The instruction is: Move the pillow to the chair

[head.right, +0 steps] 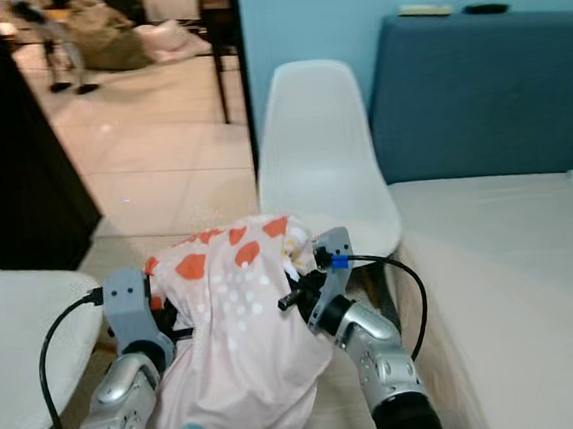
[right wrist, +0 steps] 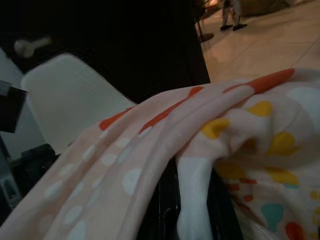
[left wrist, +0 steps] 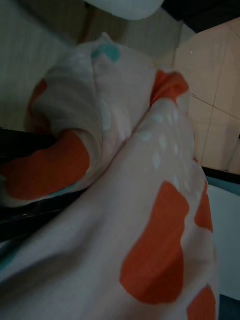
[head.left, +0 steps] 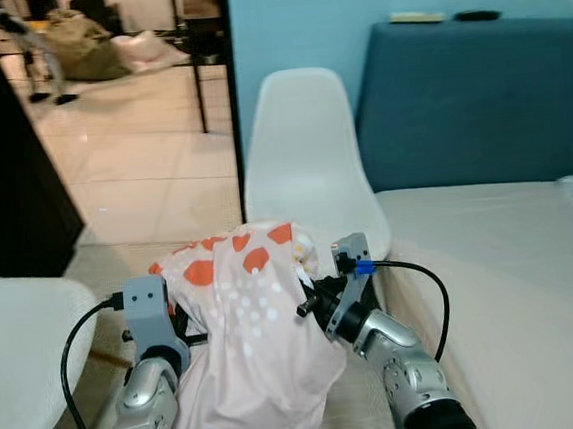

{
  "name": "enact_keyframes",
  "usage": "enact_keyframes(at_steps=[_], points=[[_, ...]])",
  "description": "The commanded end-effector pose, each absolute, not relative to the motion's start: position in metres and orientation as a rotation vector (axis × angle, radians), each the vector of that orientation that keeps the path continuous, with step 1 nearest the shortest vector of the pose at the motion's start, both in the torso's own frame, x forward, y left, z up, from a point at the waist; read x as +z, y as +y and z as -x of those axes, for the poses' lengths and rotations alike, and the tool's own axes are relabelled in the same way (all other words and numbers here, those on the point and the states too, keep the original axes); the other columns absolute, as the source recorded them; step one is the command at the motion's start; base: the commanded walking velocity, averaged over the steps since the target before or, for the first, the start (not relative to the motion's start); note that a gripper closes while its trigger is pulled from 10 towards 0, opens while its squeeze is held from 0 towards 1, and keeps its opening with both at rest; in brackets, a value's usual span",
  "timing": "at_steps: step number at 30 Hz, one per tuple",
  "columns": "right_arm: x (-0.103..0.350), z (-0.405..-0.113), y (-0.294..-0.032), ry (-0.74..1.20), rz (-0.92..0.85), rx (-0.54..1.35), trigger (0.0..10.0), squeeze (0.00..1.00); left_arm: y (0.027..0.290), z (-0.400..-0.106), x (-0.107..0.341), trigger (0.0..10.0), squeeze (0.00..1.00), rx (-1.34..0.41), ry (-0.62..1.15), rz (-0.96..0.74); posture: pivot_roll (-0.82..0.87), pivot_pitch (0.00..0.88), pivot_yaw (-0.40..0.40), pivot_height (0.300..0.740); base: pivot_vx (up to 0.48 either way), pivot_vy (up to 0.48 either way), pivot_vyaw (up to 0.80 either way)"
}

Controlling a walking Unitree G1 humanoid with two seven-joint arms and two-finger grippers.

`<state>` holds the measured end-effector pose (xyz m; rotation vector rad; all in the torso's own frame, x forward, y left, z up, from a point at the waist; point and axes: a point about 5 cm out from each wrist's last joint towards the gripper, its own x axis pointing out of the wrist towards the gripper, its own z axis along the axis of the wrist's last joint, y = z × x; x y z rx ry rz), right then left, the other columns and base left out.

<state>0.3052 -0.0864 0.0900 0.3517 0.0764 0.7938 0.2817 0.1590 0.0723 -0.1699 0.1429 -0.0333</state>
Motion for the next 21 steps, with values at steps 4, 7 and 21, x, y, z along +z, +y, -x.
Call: enact_keyframes(at_steps=[4, 7, 21], points=[[0.0988, -0.3014, -0.0575, 0.045, -0.362, 0.929, 10.0, 0.00, 0.1370, -0.2875, 0.0829, 10.0, 0.00, -0.128, 0.086, 0.175, 0.11, 0.000, -0.063, 0.740, 0.000, 0.000, 0.75], [0.0985, -0.3010, -0.0574, 0.045, -0.362, 0.931, 10.0, 0.00, 0.1364, -0.2876, 0.0828, 10.0, 0.00, -0.130, 0.087, 0.177, 0.11, 0.000, -0.063, 0.740, 0.000, 0.000, 0.75], [0.0979, -0.2992, -0.0596, 0.047, -0.356, 0.956, 10.0, 0.00, 0.1386, -0.2895, 0.0809, 10.0, 0.00, -0.095, 0.079, 0.176, 0.11, 0.000, -0.085, 0.740, 0.000, 0.000, 0.75]])
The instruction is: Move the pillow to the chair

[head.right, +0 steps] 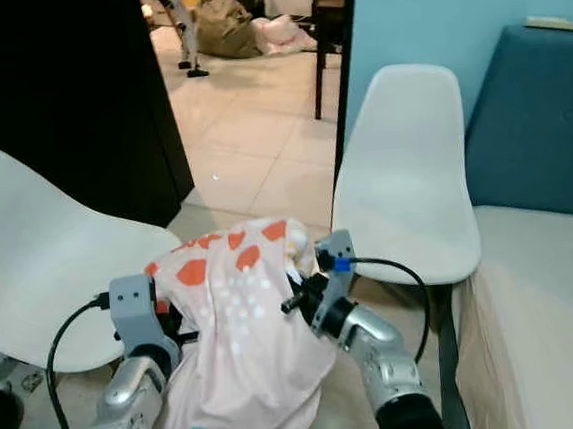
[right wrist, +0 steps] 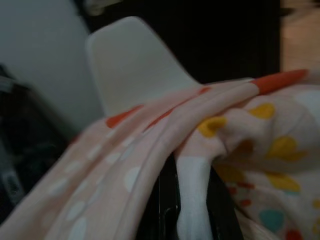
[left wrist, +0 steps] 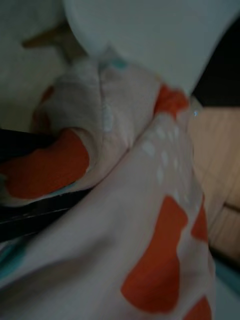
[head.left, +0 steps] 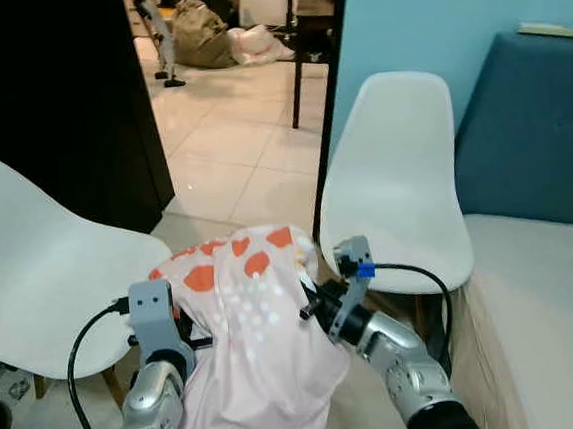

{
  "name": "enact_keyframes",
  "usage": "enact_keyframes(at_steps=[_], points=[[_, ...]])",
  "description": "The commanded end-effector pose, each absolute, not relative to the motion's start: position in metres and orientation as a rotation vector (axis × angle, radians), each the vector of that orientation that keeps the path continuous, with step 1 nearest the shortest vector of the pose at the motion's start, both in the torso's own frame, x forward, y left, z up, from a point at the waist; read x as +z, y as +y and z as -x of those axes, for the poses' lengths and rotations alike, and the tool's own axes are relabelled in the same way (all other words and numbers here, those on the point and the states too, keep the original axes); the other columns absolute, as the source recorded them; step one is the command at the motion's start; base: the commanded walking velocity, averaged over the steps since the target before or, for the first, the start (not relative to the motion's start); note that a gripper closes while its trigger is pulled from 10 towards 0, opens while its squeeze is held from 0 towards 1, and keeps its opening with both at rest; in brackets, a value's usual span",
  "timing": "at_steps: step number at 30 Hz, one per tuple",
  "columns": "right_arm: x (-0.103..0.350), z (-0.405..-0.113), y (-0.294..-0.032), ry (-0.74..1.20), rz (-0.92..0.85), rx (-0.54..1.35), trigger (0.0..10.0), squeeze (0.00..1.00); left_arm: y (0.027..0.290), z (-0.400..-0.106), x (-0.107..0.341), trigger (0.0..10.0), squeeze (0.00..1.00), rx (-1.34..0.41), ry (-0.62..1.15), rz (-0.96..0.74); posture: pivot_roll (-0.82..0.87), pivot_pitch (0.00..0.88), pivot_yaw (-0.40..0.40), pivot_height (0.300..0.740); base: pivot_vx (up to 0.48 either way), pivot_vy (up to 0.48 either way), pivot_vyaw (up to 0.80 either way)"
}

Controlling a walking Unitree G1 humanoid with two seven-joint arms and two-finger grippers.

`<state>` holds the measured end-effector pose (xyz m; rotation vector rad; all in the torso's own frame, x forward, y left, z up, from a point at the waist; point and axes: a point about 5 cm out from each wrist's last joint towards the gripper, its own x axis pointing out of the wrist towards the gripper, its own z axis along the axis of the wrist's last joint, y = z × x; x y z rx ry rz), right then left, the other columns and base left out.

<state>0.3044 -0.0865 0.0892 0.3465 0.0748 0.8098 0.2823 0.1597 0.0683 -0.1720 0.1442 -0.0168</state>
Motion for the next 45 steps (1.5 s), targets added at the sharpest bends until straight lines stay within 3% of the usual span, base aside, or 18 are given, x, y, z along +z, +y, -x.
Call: enact_keyframes(at_steps=[1, 33, 45], points=[[0.098, -0.300, -0.060, 0.047, -0.355, 0.958, 10.0, 0.00, 0.138, -0.290, 0.081, 10.0, 0.00, -0.093, 0.078, 0.176, 0.11, 0.000, -0.089, 0.740, 0.000, 0.000, 0.75], [0.103, -0.303, -0.052, 0.010, -0.349, 0.945, 10.0, 0.00, 0.141, -0.300, 0.102, 10.0, 0.00, -0.103, -0.015, 0.158, 0.13, 0.000, -0.083, 0.740, 0.000, 0.000, 0.74], [0.103, -0.309, -0.054, 0.017, -0.363, 0.877, 10.0, 0.00, 0.134, -0.299, 0.110, 10.0, 0.00, -0.164, -0.053, 0.168, 0.13, 0.000, -0.072, 0.740, 0.292, 0.000, 0.00]])
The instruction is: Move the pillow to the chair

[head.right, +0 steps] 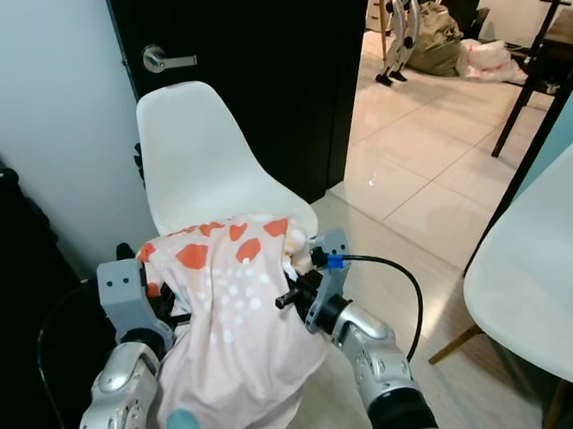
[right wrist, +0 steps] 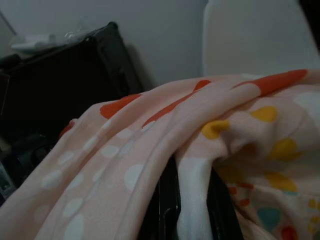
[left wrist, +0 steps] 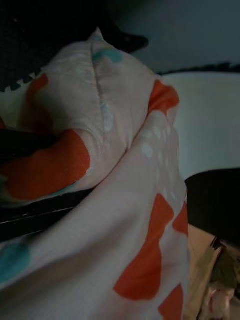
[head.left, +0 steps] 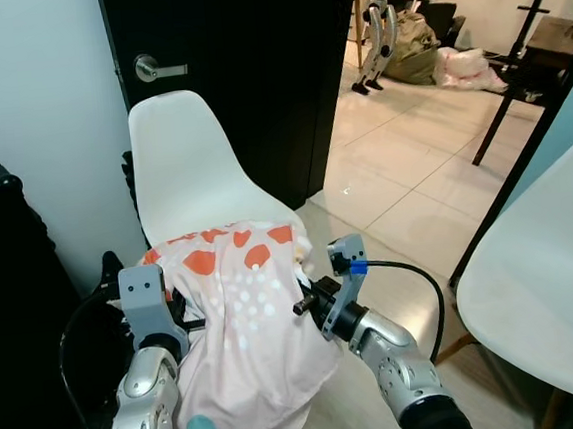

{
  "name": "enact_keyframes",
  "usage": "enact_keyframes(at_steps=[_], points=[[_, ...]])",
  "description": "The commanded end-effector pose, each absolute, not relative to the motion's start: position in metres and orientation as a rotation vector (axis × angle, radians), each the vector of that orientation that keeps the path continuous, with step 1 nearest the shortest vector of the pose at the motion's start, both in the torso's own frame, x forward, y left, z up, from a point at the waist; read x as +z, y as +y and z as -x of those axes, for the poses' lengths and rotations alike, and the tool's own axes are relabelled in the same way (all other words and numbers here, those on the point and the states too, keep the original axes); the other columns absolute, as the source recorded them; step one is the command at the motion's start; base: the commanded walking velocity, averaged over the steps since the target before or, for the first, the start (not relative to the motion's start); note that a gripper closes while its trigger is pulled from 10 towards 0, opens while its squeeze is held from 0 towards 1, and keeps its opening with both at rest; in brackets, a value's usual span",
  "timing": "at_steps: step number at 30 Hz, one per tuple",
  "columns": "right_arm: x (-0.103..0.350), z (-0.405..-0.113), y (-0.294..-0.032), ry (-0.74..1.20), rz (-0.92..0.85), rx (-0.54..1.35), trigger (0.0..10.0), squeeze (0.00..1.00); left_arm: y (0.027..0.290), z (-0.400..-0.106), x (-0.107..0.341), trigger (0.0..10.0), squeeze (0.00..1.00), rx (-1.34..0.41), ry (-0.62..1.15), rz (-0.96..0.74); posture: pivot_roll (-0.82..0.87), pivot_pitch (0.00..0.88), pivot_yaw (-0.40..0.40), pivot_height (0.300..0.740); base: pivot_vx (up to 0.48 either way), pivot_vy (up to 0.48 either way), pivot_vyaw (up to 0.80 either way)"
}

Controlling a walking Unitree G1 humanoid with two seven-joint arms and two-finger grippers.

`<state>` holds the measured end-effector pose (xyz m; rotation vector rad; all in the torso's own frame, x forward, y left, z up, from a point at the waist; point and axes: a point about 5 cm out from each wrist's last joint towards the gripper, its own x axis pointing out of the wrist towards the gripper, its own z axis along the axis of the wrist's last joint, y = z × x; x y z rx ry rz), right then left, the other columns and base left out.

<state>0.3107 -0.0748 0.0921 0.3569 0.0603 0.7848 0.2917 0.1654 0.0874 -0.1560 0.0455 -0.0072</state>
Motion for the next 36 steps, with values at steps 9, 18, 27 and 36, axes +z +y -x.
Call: enact_keyframes(at_steps=[9, 18, 27, 36], points=[[0.1032, -0.3082, -0.0539, 0.009, -0.365, 0.874, 10.0, 0.00, 0.1308, -0.2995, 0.1107, 10.0, 0.00, -0.182, -0.055, 0.167, 0.12, 0.000, -0.068, 0.740, 0.388, 0.000, 0.00], [0.1051, -0.3082, -0.0520, -0.003, -0.374, 0.881, 10.0, 0.00, 0.1296, -0.2988, 0.1118, 10.0, 0.00, -0.195, -0.059, 0.167, 0.13, 0.000, -0.069, 0.740, 0.480, 0.000, 0.00], [0.1047, -0.3083, -0.0514, -0.005, -0.372, 0.884, 10.0, 0.00, 0.1294, -0.2991, 0.1123, 10.0, 0.00, -0.202, -0.060, 0.163, 0.13, 0.000, -0.067, 0.740, 0.480, 0.000, 0.00], [0.1033, -0.3077, -0.0520, -0.003, -0.359, 0.883, 10.0, 0.00, 0.1281, -0.3002, 0.1133, 10.0, 0.00, -0.210, -0.063, 0.158, 0.12, 0.000, -0.066, 0.740, 0.480, 0.000, 0.00]])
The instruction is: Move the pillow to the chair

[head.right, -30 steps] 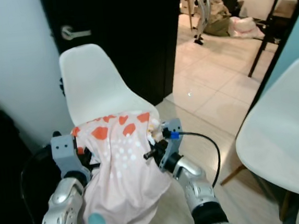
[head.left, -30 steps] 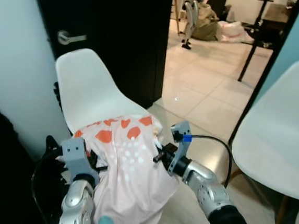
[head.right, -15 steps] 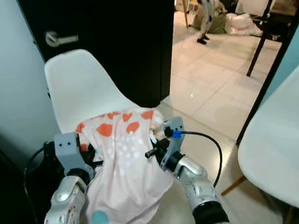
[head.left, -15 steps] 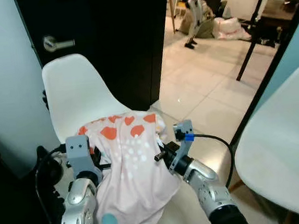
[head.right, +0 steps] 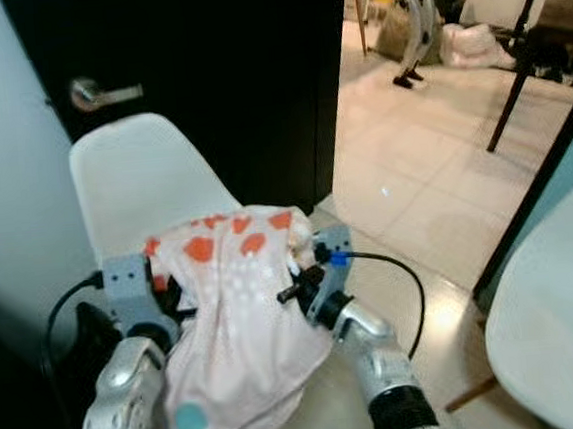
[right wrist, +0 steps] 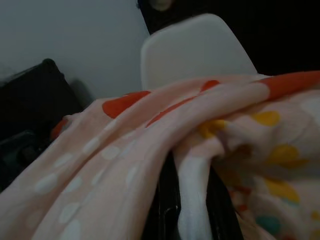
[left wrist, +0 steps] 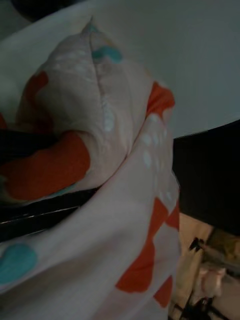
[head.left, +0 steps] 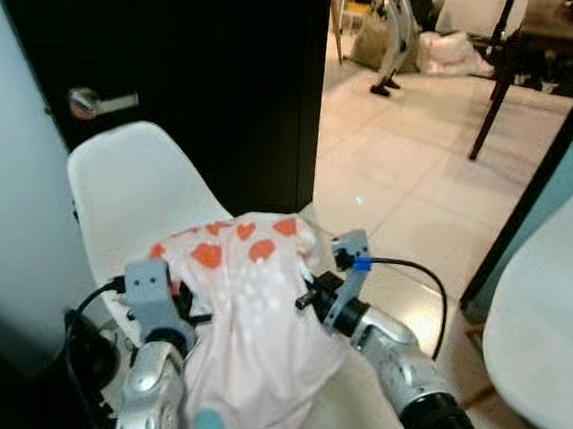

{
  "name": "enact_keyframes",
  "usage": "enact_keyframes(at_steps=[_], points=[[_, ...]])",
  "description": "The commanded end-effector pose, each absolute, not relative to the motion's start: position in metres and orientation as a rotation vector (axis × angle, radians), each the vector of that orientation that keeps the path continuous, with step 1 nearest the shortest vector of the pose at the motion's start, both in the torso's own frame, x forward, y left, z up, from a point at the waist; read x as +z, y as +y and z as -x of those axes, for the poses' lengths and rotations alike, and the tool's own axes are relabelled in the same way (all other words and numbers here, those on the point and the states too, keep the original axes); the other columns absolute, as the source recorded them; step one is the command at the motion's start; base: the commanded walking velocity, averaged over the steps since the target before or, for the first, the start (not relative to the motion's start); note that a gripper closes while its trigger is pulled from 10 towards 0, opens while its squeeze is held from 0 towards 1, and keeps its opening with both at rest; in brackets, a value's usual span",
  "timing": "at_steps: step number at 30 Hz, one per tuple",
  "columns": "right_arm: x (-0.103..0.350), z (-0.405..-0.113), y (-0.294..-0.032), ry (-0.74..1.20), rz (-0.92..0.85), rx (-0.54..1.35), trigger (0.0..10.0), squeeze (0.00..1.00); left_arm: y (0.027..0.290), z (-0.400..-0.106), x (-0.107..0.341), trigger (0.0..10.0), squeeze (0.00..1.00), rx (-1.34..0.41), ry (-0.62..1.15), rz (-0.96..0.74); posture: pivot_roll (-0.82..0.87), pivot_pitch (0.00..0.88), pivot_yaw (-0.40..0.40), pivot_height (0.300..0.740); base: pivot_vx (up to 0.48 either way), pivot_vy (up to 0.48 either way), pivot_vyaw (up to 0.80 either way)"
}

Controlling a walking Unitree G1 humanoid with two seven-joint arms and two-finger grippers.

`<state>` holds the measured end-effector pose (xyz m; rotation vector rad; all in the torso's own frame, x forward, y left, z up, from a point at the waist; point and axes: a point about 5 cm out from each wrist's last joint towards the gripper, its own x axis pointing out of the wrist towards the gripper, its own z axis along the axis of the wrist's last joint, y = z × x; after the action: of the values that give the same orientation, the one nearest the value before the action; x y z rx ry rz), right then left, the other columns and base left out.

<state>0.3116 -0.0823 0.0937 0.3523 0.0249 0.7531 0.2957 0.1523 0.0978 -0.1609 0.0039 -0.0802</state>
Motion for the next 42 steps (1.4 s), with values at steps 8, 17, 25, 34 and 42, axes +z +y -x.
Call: enact_keyframes(at_steps=[8, 17, 25, 34, 42], points=[[0.101, -0.308, -0.051, 0.007, -0.346, 0.880, 10.0, 0.00, 0.129, -0.299, 0.114, 10.0, 0.00, -0.214, -0.064, 0.157, 0.13, 0.000, -0.069, 0.740, 0.480, 0.000, 0.00], [0.059, -0.304, -0.053, 0.283, -0.012, 0.846, 10.0, 0.00, 0.141, -0.299, 0.089, 10.0, 0.00, -0.107, 0.087, 0.070, 0.14, 0.000, -0.072, 0.740, 0.202, 0.000, 0.00], [0.026, -0.297, -0.070, 0.490, 0.146, 0.758, 10.0, 0.00, 0.175, -0.285, 0.047, 10.0, 0.00, 0.141, 0.321, -0.055, 0.14, 0.000, -0.076, 0.740, 0.000, 0.000, 0.00], [0.030, -0.302, -0.073, 0.447, 0.093, 0.748, 10.0, 0.00, 0.186, -0.271, 0.022, 10.0, 0.00, 0.230, 0.467, -0.085, 0.14, 0.000, -0.078, 0.740, 0.000, 0.000, 0.00], [0.031, -0.302, -0.072, 0.444, 0.139, 0.776, 10.0, 0.00, 0.172, -0.270, 0.018, 10.0, 0.00, 0.184, 0.471, -0.034, 0.14, 0.000, -0.082, 0.740, 0.000, 0.000, 0.79]])
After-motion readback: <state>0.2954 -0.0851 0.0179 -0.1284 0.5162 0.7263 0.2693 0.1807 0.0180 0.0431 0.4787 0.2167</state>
